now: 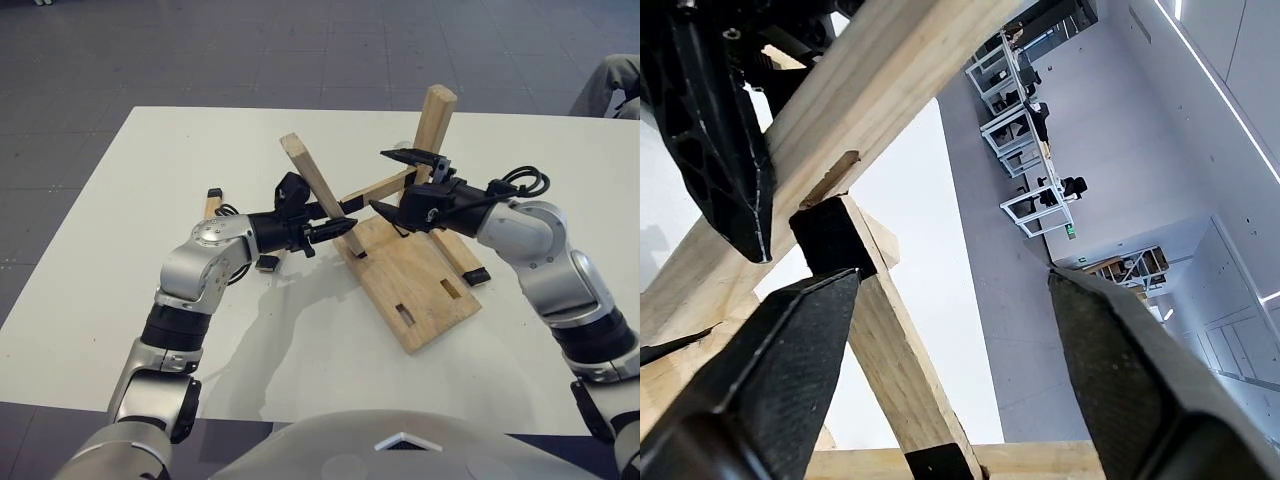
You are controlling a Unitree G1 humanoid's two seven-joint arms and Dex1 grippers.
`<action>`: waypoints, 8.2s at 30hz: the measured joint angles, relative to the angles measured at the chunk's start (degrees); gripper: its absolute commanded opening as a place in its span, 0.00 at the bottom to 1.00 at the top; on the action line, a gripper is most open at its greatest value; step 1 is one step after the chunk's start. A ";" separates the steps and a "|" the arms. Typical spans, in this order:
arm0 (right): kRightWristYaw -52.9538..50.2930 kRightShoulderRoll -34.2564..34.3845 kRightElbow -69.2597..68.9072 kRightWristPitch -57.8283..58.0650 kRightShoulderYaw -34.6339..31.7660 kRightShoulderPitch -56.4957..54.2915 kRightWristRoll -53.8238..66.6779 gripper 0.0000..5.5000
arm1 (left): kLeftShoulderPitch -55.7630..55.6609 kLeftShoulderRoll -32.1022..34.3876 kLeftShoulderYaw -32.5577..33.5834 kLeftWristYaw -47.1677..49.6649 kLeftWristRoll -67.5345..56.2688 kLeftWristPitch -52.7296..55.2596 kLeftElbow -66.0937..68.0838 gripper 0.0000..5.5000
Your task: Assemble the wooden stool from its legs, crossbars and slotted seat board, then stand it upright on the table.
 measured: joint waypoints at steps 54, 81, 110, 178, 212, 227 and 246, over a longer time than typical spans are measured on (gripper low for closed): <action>-4.11 8.04 14.03 -11.75 4.30 -2.06 -15.88 0.25 | -0.92 0.05 -1.03 0.01 0.96 -0.27 0.08 0.37; -4.06 9.58 14.04 -10.92 3.26 -1.89 -15.87 0.25 | -2.96 -0.08 -1.33 -1.64 0.98 -0.26 3.57 0.37; -2.97 9.78 13.28 -8.33 1.16 -1.08 -13.49 0.75 | -3.17 -0.09 -1.40 -2.01 0.98 -0.27 4.18 0.37; 19.02 -8.11 1.24 9.12 -3.64 13.56 6.51 0.92 | -8.71 2.07 -6.95 -6.94 2.71 -2.44 9.85 0.37; 17.37 -2.42 -14.53 53.94 -23.10 3.50 46.09 0.46 | -7.57 3.01 -9.42 -7.51 2.56 -1.12 5.18 0.37; -27.02 3.63 46.94 31.42 -30.06 -15.18 19.66 0.46 | -7.68 3.06 -9.53 -7.61 2.58 -1.37 5.22 0.37; -16.73 2.82 2.66 56.77 -18.60 -3.83 31.25 0.46 | -6.59 4.23 -9.86 -10.45 2.24 -2.75 4.66 0.37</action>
